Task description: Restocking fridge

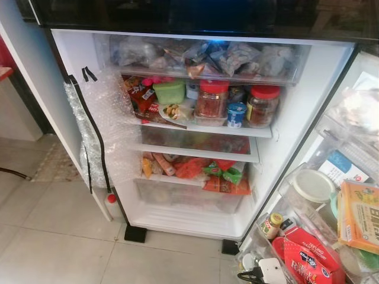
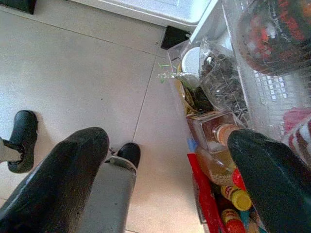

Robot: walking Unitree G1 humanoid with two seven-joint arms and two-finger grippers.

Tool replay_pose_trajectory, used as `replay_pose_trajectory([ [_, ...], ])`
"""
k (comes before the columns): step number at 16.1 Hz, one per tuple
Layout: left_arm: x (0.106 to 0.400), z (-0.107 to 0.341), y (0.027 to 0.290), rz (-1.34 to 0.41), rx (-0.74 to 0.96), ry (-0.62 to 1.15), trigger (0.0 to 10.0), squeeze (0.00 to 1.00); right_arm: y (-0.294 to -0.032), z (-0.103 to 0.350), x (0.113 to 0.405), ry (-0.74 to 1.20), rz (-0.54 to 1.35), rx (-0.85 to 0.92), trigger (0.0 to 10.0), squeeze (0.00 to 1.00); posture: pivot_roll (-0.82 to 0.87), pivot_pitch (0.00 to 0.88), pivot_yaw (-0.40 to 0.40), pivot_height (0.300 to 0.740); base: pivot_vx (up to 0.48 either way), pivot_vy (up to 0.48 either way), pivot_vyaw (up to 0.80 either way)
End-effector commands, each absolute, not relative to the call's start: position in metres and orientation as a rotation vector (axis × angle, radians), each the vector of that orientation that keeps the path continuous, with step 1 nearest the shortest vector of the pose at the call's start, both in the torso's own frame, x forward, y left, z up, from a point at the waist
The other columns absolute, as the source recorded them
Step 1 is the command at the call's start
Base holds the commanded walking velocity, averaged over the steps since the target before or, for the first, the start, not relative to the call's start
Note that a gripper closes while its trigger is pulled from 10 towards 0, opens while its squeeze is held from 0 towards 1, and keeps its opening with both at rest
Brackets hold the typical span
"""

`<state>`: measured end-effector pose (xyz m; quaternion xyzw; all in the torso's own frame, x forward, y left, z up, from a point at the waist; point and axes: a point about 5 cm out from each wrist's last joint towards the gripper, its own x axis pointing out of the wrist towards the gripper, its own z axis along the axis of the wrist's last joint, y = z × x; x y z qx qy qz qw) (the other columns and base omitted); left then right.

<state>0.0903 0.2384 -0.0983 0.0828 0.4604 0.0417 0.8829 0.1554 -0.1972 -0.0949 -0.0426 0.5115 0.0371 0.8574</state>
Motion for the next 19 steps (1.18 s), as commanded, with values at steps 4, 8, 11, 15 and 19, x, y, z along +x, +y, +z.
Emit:
replay_pose_trajectory([
  [4, 0.199, -0.053, 0.241, -0.048, 0.351, 0.665, 10.0, 0.0, -0.2, -0.094, 0.157, 1.08, 0.076, -0.127, 10.0, 0.0, 0.03, 0.0, -0.004, 0.74, 0.0, 0.0, 0.0],
  [8, 0.207, -0.042, 0.239, -0.057, 0.374, 0.545, 10.0, 0.0, -0.2, -0.094, 0.157, 1.088, 0.068, -0.135, 10.0, 0.0, 0.03, 0.0, 0.003, 0.74, 0.0, 0.0, 0.0],
  [11, 0.221, -0.032, 0.231, -0.024, 0.243, 0.457, 10.0, 0.0, -0.201, -0.093, 0.16, 1.09, 0.07, -0.15, 10.0, 0.0, 0.02, 0.0, -0.001, 0.74, 0.0, 0.0, 0.0],
  [15, 0.236, -0.024, 0.218, -0.031, 0.167, 0.407, 10.0, 0.0, -0.206, -0.088, 0.17, 1.071, 0.064, -0.189, 10.0, 0.0, 0.03, 0.0, -0.021, 0.74, 0.0, 0.0, 0.0],
  [19, 0.25, -0.013, 0.213, -0.033, 0.101, 0.352, 10.0, 0.0, -0.21, -0.081, 0.185, 1.047, 0.048, -0.247, 10.0, 0.0, 0.01, 0.0, -0.028, 0.74, 0.0, 0.0, 0.0],
])
